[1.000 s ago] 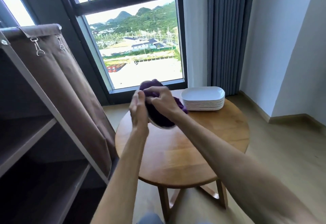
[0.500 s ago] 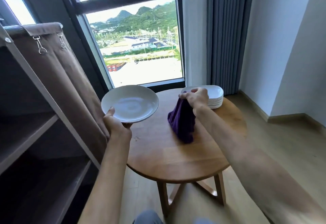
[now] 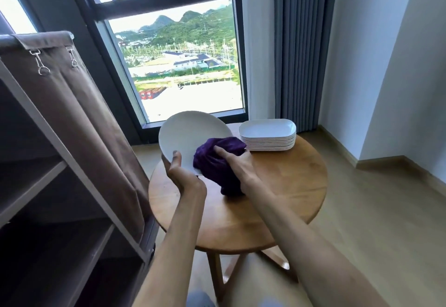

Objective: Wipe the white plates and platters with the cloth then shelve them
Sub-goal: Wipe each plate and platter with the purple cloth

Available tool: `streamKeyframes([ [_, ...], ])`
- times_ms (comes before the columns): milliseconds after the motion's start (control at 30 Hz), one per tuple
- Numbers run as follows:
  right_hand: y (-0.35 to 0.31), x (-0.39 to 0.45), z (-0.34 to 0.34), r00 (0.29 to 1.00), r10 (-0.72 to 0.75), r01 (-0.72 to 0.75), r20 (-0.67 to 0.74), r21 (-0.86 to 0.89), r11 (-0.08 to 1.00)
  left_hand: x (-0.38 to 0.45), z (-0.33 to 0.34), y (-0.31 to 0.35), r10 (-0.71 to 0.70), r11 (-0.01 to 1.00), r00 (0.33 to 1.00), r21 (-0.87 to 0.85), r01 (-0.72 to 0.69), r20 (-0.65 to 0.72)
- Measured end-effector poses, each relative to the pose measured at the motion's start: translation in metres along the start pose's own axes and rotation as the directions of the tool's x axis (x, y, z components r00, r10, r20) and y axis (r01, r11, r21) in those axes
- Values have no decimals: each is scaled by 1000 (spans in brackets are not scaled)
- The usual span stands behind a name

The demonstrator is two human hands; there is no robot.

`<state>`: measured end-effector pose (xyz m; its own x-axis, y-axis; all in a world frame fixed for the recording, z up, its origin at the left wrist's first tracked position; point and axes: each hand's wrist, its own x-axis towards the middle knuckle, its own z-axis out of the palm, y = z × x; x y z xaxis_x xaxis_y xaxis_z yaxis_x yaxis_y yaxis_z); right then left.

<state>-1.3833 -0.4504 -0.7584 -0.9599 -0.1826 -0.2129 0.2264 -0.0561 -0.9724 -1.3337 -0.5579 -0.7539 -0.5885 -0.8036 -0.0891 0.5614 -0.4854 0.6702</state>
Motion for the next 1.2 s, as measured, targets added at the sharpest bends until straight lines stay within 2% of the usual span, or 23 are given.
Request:
streamKeyframes([
  [67, 1, 2, -1, 970, 109, -160, 216, 238, 958, -3, 2, -4, -53, 998, 998, -24, 53, 24],
  [133, 3, 7, 4, 950, 120, -230, 287, 388, 893, -5, 7, -5, -83, 996, 995, -11, 84, 55],
  [233, 2, 16, 1, 980, 55, -143, 192, 479, 866, 1, 7, 14, -81, 986, 984, 156, 55, 160],
  [333, -12, 27, -15, 987, -82, 17, 135, 424, 905, 24, 0, 53, -110, 911, 915, 409, -63, 387],
  [400, -19, 30, -18, 987, -103, 43, 127, 403, 914, 29, 2, 65, -150, 888, 898, 456, -62, 414],
  [433, -21, 29, -13, 992, -86, 39, 91, 428, 903, 23, 3, 61, -102, 893, 928, 444, -73, 358],
  [500, -20, 23, 4, 1000, -15, 3, 18, 540, 842, 1, 5, 39, 103, 887, 977, 427, -176, 187],
  [600, -11, 11, 26, 996, 65, -94, 68, 661, 744, -31, 9, 4, 242, 823, 949, 475, -311, 203],
  [667, -12, 11, 22, 995, 38, -86, 89, 631, 771, -22, 8, 9, 292, 763, 930, 532, -368, 225],
  [733, -18, 19, 6, 998, -28, -13, 65, 558, 830, -8, 3, 38, 238, 681, 898, 595, -427, 371],
  [800, -31, 28, -9, 997, -58, 26, 50, 484, 874, 5, -1, 72, 55, 620, 840, 641, -453, 540],
  [833, -37, 32, -13, 997, -59, 32, 45, 457, 889, 8, 1, 80, -6, 617, 836, 659, -429, 549],
  [900, -44, 34, -11, 998, -63, 43, 31, 438, 898, 5, 5, 74, 53, 688, 879, 620, -377, 475],
  [967, -44, 30, -1, 997, -50, 20, 52, 468, 883, -7, 8, 51, 166, 786, 949, 544, -292, 269],
  [1033, -43, 22, 4, 989, -52, -25, 137, 506, 862, -15, 7, 34, 208, 816, 969, 524, -245, 130],
  [1100, -52, 24, -2, 967, -106, -35, 233, 529, 848, -4, 3, 33, 143, 840, 986, 515, -169, 88],
  [1200, -65, 24, -25, 891, -191, -45, 413, 498, 866, 10, -2, 56, -9, 853, 987, 517, -75, 158],
])
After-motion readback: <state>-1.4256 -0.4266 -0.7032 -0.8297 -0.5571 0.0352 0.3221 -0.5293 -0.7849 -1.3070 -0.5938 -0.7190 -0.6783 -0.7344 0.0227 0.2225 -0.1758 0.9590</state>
